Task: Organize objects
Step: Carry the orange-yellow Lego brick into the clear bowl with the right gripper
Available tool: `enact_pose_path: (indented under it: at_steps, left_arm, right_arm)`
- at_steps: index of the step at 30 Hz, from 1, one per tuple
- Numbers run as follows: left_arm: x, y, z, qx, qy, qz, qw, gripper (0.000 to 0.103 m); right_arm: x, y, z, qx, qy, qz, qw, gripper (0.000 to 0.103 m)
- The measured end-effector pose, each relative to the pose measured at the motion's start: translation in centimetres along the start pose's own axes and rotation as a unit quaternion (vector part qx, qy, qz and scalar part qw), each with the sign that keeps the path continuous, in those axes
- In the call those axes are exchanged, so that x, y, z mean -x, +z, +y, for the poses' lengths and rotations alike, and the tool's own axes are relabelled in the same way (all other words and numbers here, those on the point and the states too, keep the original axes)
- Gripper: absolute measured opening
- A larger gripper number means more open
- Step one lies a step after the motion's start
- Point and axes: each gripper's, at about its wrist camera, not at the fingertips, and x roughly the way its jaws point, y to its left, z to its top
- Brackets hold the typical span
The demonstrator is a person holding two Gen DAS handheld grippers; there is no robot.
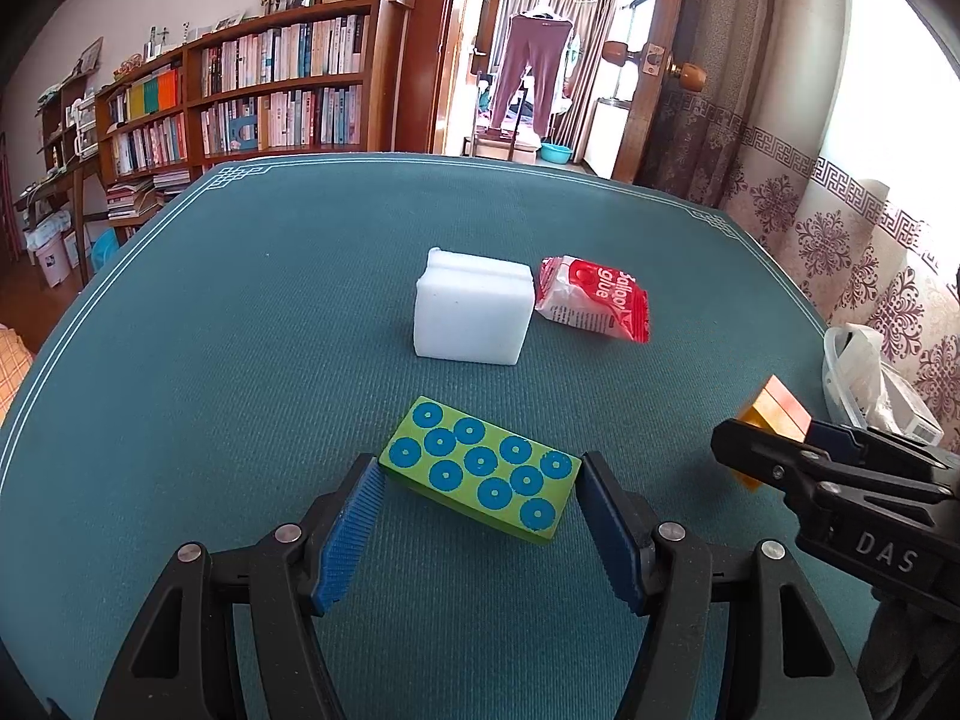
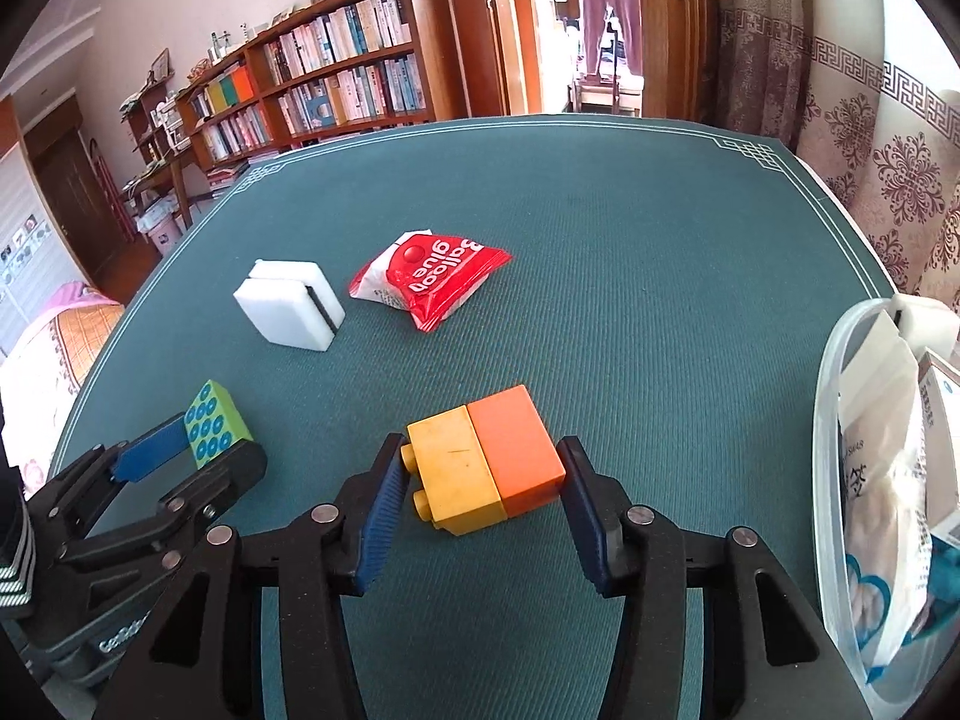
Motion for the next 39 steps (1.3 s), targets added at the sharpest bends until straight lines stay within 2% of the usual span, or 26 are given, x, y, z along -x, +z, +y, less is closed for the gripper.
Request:
enact_pose_path:
  at_steps: [7,18,29,39]
  left_arm:
    - [0.0,-0.1,-0.1,-0.001,0.0,0.0,1.0,0.069]
    - [-0.2,-0.1,-0.6,-0.006,0.003,-0.001,1.0,0.069]
    - [-0.1,-0.1,-0.7,-0.012,0.009,-0.004,0.9999,0.069]
    - [0.6,-1.0,-1.7,-0.029,0.019,-0.002,0.9994,0.069]
  right_arm:
    - [2.9,-1.9,0.3,-0.002,0.013,-0.011,1.0,0.051]
    - [7.6,-4.7,-2.2,-0.037,0.006,-0.029,0.999,0.051]
    - [12.8,-7.1,-6.8,-0.089,-0.031,-0.063,0.994,0.051]
    - [15.9,-8.7,-12.8,-0.145,-0.079,-0.091,0.982,0.051]
